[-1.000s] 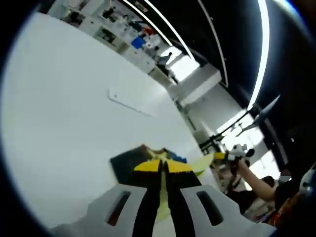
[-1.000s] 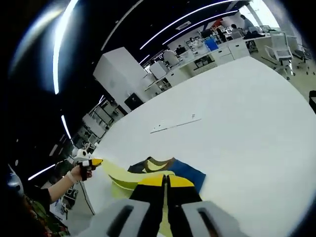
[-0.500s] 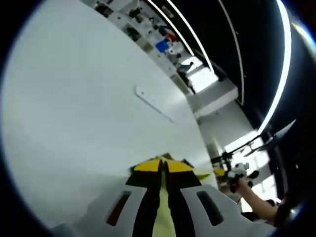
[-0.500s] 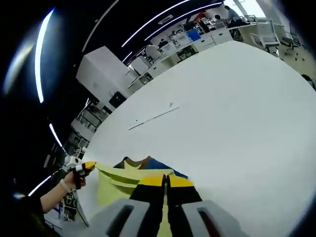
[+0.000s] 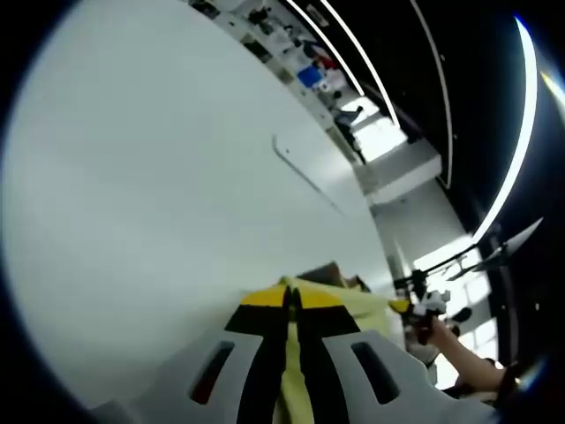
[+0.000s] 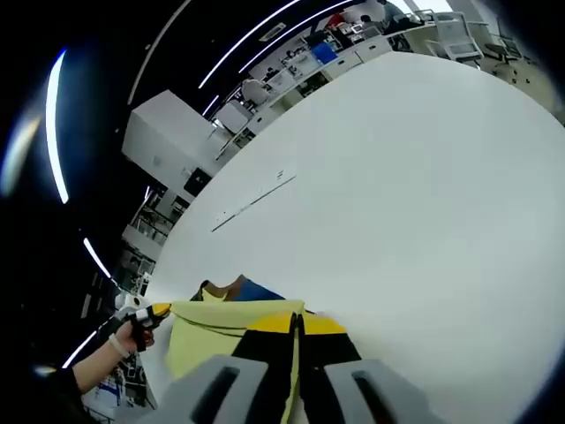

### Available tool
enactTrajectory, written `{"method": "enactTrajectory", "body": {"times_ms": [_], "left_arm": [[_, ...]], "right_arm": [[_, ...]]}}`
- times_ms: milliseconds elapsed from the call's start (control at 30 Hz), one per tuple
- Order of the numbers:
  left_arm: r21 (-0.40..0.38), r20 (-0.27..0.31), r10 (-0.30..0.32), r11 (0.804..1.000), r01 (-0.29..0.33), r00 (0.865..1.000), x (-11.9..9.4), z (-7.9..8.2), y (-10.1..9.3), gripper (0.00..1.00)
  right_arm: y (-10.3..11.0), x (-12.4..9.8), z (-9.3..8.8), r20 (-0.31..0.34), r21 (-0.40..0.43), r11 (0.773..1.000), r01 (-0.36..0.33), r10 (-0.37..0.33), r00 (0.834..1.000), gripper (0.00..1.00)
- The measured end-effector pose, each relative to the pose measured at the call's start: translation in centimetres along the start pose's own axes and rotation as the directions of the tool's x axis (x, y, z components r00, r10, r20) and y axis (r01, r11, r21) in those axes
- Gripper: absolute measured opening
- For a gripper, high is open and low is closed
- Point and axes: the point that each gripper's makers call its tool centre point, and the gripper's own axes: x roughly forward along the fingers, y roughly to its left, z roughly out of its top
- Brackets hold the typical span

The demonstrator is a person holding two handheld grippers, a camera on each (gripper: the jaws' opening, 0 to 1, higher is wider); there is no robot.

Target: Fold the garment on the visible template until the final outline fits inside the template.

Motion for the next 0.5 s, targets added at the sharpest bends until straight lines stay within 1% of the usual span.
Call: {"method": "enactTrajectory", "body": {"times_ms": [200, 367, 500], "left_arm": [[0.006, -0.01, 0.027, 1.0, -0.027, 1.0, 0.5, -0.4, 0.7, 0.0], [0.005, -0.004, 0.035, 0.999, -0.035, 0.999, 0.6, -0.6, 0.7, 0.0], [0.009, -0.01, 0.046, 0.999, -0.045, 0.999, 0.8, -0.7, 1.2, 0.0]], "right_arm": [[-0.5, 0.3, -0.1, -0.006, -0.011, 1.0, 0.012, -0.012, 1.0, 0.0], [-0.9, 0.5, -0.3, -0.006, -0.023, 0.999, 0.027, -0.027, 1.0, 0.0], [-1.1, 0.7, -0.5, -0.009, -0.022, 0.999, 0.032, -0.032, 0.999, 0.0]]}}
